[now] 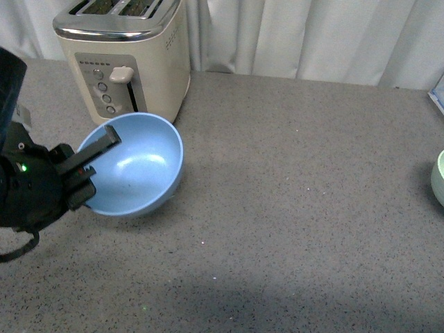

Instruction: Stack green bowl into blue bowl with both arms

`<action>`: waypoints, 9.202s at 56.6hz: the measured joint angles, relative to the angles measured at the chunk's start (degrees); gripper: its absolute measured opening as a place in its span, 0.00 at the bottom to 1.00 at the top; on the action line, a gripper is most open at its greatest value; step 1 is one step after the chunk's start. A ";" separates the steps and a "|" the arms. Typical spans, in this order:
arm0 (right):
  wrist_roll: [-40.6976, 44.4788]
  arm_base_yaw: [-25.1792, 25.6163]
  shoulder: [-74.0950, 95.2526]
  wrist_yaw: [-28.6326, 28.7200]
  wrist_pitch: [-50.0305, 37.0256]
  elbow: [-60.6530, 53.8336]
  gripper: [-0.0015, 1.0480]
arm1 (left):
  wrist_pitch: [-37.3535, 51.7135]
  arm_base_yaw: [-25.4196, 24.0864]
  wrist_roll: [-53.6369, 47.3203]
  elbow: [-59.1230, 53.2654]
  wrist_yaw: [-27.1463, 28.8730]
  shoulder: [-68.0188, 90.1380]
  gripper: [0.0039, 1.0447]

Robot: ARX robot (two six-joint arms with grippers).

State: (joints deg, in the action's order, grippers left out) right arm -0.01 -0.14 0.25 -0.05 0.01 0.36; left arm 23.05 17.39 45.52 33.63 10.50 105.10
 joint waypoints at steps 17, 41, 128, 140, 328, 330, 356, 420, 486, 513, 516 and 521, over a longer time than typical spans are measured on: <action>0.02 0.00 0.00 0.02 0.00 0.00 0.91 | 3.26 12.11 5.57 -6.21 1.36 -2.08 0.04; 0.02 0.00 0.00 0.00 0.00 0.00 0.91 | 6.80 28.09 11.39 -8.09 3.50 -2.05 0.04; 0.00 0.00 0.00 0.09 0.00 0.00 0.91 | 8.24 27.21 11.10 -1.88 6.67 10.54 0.04; 0.02 0.00 0.00 0.11 0.00 0.00 0.91 | 9.53 27.32 11.13 -1.79 6.99 12.44 0.04; -57.00 2.91 89.64 -20.63 -1.51 30.05 0.91 | -23.04 -17.25 -45.09 -32.65 -10.49 -105.02 0.94; -56.76 3.39 91.08 -20.61 -2.10 30.14 0.91 | -23.04 -17.25 -45.09 -32.65 -10.49 -105.02 0.94; -54.99 4.48 100.80 -21.90 -4.28 34.71 0.91 | -23.04 -17.25 -45.09 -32.65 -10.49 -105.02 0.94; -47.56 6.95 114.44 -22.36 -5.05 48.57 0.91 | -23.04 -17.25 -45.09 -32.65 -10.49 -105.02 0.94; -46.36 4.76 107.78 -24.59 -11.45 37.00 0.02 | -23.04 -17.25 -45.09 -32.65 -10.49 -105.02 0.94; -53.77 -11.78 90.64 -22.69 -3.58 36.89 0.02 | -23.04 -17.25 -45.09 -32.65 -10.47 -105.02 0.94; -54.77 -14.75 88.94 -22.84 -2.64 36.89 0.02 | -23.04 -17.25 -45.09 -32.65 -10.45 -105.02 0.94; -56.24 -18.62 87.30 -23.30 -1.79 36.83 0.02 | -23.04 -17.25 -45.09 -32.65 -10.47 -105.02 0.94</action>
State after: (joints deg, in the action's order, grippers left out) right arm -56.25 -18.76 87.55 -23.35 -1.78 37.19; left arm 0.01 0.14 0.43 0.97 0.03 0.08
